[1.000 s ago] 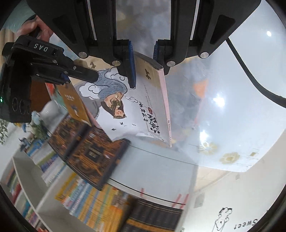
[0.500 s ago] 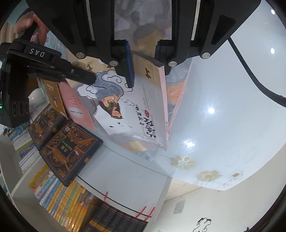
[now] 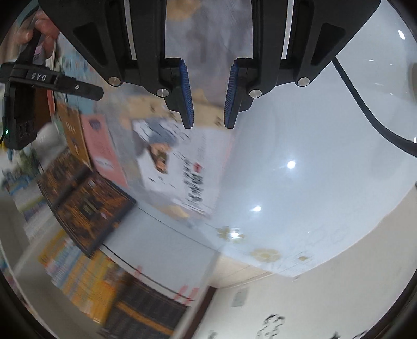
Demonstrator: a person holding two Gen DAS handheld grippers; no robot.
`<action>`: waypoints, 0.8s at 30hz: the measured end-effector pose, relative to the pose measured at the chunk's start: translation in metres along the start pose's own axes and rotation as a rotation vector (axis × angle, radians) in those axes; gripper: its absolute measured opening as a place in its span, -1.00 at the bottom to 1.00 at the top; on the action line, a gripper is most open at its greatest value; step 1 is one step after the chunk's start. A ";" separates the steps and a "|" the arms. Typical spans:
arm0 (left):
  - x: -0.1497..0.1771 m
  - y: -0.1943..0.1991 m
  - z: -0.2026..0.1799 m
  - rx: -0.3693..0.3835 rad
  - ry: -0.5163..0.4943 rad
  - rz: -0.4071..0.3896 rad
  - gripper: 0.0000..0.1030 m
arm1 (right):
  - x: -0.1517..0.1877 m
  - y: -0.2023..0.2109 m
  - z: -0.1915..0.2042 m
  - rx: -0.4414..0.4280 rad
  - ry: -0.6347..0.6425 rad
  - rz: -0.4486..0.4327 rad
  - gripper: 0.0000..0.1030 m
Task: Organize books
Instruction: 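Lower the mermaid book flat and open both grippers, then move both grippers back to the white-backed book on the pile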
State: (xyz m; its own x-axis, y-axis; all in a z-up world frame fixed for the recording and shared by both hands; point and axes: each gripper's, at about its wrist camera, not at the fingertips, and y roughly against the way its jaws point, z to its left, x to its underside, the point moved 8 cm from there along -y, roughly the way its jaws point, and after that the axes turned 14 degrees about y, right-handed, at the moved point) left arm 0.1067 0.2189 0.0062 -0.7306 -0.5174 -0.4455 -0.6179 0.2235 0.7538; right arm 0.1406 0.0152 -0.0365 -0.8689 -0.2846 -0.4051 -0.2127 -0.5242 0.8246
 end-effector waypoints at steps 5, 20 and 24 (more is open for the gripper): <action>0.036 0.021 -0.051 0.054 -0.138 0.017 -0.50 | 0.047 0.044 -0.003 0.026 -0.067 -0.049 -0.46; 0.190 0.048 -0.228 0.260 -0.406 0.189 0.40 | 0.177 0.199 -0.079 0.190 -0.245 -0.237 0.01; 0.262 0.035 -0.276 0.291 -0.459 0.289 0.40 | 0.242 0.253 -0.142 0.304 -0.359 -0.257 0.01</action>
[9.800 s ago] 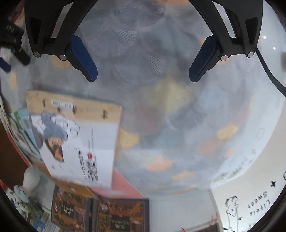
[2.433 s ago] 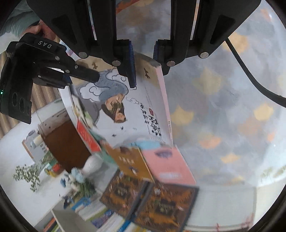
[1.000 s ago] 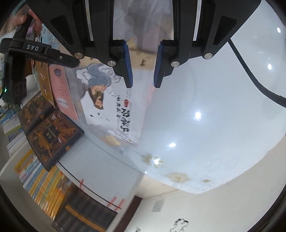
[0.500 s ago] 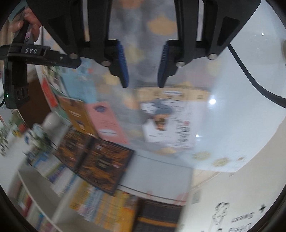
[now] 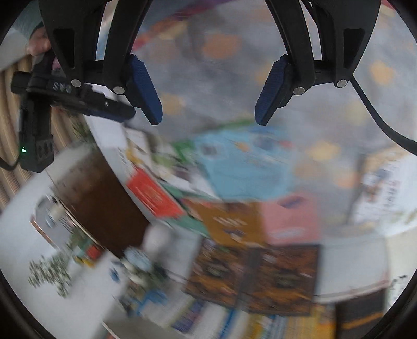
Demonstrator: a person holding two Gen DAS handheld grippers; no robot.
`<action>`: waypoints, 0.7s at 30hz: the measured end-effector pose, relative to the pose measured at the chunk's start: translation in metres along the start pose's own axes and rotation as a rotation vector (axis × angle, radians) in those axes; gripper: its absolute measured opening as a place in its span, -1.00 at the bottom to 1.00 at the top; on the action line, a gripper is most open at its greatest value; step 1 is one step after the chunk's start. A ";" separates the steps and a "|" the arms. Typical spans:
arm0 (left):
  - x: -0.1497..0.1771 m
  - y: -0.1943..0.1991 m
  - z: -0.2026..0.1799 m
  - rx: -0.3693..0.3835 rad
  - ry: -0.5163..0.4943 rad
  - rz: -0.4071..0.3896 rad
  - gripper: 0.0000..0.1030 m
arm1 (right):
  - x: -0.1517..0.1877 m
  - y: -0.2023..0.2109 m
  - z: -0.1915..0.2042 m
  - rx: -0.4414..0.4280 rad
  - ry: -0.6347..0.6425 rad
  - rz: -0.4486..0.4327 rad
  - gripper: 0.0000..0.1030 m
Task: Organize books
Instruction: 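Move both grippers back to the white-backed book on the pile, then grasp the white-backed book edge with both grippers and lift it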
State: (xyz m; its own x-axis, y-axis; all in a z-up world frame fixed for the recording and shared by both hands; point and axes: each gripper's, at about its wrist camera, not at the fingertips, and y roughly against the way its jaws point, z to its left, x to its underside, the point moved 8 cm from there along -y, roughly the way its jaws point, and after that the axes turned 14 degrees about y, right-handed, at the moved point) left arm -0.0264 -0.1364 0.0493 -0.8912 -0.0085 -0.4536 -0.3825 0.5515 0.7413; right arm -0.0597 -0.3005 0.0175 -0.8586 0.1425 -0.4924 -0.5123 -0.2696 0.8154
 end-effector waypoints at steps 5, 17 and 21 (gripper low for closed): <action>0.050 -0.064 -0.086 0.081 -0.050 0.140 0.38 | 0.042 0.041 -0.125 0.121 -0.182 -0.001 -0.14; 0.117 -0.167 -0.159 0.074 0.045 0.268 0.23 | 0.081 0.051 -0.260 0.255 -0.183 0.114 -0.30; 0.126 -0.176 -0.158 0.071 0.092 0.282 0.23 | 0.086 0.050 -0.267 0.295 -0.135 0.124 -0.29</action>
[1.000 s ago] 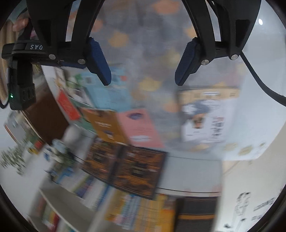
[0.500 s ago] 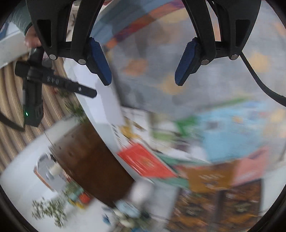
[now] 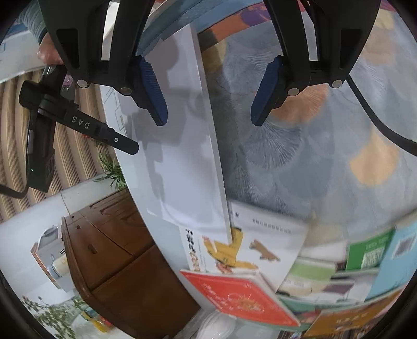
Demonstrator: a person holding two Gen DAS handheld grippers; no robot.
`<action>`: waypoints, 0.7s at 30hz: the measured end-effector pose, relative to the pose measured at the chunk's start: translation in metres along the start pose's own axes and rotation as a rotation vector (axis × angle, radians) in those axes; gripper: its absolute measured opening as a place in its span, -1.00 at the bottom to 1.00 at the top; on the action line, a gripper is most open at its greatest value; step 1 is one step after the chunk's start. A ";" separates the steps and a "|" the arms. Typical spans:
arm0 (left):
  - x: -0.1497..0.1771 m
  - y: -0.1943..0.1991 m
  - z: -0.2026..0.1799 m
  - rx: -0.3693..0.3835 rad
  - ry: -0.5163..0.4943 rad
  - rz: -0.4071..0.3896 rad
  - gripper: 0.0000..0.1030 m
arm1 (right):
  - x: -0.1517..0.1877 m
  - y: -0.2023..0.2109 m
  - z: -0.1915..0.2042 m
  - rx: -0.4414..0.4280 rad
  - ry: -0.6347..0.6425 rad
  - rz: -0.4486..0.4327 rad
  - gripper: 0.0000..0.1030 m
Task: Organize books
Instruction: 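Grasp the white-backed book edge with both grippers and lift it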
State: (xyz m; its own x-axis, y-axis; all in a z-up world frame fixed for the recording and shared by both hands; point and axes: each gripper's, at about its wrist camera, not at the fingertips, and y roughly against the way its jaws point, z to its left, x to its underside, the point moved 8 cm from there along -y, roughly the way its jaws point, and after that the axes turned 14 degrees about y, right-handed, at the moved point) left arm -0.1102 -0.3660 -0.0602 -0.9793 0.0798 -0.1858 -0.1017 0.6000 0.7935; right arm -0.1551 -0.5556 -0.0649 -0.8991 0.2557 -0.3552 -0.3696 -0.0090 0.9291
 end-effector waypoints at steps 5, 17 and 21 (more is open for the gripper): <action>0.004 -0.007 -0.005 0.029 0.023 -0.005 0.23 | 0.005 -0.005 -0.010 -0.035 -0.007 0.025 -0.30; 0.007 0.040 0.015 0.134 0.113 -0.074 -0.09 | 0.013 0.013 0.048 -0.199 0.124 0.041 -0.28; 0.001 0.079 0.061 0.073 0.184 -0.163 -0.09 | 0.018 0.010 0.112 -0.265 0.233 0.046 -0.28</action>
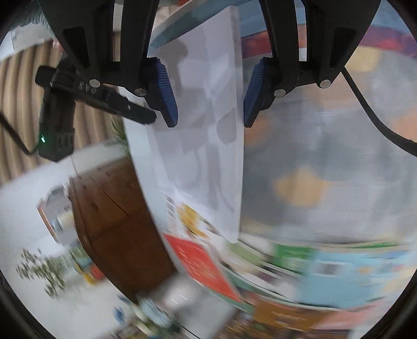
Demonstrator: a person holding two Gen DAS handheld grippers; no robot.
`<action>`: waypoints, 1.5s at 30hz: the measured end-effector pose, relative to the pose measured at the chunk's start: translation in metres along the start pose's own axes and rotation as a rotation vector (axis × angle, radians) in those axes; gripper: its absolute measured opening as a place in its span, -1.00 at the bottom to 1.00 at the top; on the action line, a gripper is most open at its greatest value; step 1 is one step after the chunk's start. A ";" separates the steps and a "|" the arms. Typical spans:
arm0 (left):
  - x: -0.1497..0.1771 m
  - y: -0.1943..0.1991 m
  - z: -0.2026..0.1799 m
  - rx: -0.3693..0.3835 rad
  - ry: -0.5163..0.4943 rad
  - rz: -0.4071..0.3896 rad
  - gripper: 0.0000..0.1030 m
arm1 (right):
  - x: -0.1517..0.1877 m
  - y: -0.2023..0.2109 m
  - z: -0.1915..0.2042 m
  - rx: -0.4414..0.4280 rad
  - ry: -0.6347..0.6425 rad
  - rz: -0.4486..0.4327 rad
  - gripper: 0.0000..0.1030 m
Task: Organize books
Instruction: 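Grasp the white-backed book edge with both grippers and lift it, then carry the white-backed book with both grippers to the bare white table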
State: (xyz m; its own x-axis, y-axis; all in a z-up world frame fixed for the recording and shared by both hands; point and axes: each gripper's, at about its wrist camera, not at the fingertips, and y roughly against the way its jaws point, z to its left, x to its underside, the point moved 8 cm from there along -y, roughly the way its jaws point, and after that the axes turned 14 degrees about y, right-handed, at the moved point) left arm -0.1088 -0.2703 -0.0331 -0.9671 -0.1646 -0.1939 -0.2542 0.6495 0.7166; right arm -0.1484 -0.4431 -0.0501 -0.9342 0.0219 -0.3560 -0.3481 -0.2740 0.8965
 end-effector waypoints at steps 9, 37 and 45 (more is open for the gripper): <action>-0.054 0.042 0.095 -0.118 0.177 -0.153 -0.09 | -0.054 -0.073 0.103 -0.084 0.197 0.001 -0.29; -0.005 0.056 0.101 -0.018 0.235 -0.151 -0.73 | -0.001 -0.085 0.112 -0.157 0.209 0.042 -0.31; -0.010 0.056 0.082 0.129 0.317 -0.132 -0.74 | -0.002 -0.080 0.093 -0.265 0.095 0.089 -0.28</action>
State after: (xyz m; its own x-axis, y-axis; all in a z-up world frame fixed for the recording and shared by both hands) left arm -0.1124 -0.1709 -0.0459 -0.8857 -0.4619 -0.0472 -0.3934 0.6924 0.6049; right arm -0.1255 -0.3315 -0.0967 -0.9442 -0.1000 -0.3137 -0.2215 -0.5123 0.8298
